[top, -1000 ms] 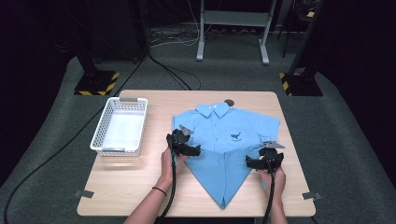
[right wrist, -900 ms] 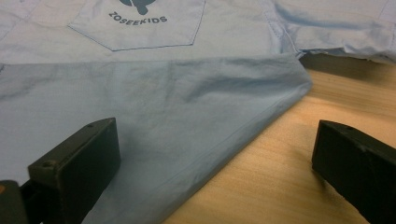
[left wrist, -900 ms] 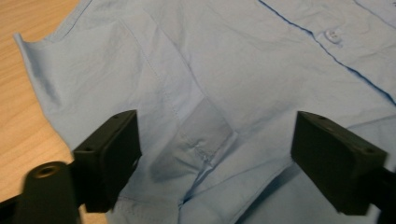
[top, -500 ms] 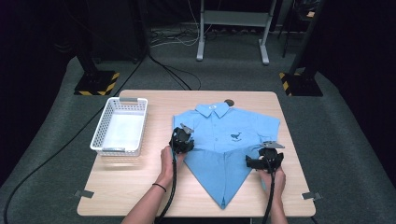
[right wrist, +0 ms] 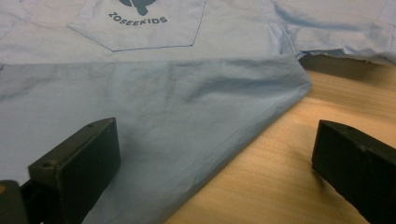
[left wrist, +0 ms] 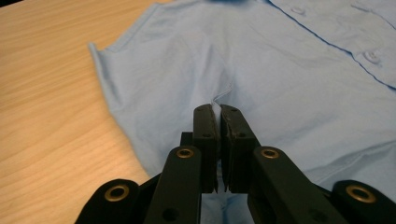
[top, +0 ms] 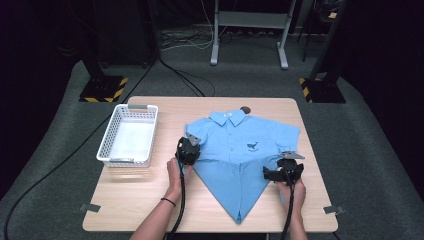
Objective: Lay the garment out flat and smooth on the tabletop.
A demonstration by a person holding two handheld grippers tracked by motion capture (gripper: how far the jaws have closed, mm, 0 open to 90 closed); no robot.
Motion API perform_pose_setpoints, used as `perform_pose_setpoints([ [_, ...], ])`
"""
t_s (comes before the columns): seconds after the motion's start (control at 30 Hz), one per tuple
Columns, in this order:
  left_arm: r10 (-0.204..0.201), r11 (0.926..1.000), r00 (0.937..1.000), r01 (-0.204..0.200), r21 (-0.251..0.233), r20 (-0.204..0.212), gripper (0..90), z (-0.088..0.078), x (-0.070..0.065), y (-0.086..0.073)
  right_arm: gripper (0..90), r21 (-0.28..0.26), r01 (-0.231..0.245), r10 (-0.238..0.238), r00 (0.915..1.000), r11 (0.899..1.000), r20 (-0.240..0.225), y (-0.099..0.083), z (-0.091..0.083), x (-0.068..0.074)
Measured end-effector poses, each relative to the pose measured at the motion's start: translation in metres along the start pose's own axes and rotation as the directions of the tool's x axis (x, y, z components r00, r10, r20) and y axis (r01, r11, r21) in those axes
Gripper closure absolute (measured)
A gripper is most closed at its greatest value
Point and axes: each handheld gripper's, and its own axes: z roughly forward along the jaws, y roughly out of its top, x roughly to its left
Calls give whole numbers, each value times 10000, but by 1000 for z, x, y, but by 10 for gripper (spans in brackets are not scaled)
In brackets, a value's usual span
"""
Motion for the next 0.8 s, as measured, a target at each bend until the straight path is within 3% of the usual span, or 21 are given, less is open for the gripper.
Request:
perform_pose_setpoints([
  [0.17, -305, 9993, 9993, 301, -229, -196, 850, -7, 9, -1, 3, 3, -5, 5, 10000, 10000, -4, 0, 0, 0],
  [0.43, -981, 9942, 9931, 950, -497, -641, 848, -18, 31, -8, 3, -1, -12, 12, 10000, 10000, 21, 0, 0, 0],
  [0.8, -1601, 9869, 9819, 1574, -342, -1010, 840, -32, 49, -28, 3, -2, -17, 17, 10000, 10000, 23, 0, 0, 0],
])
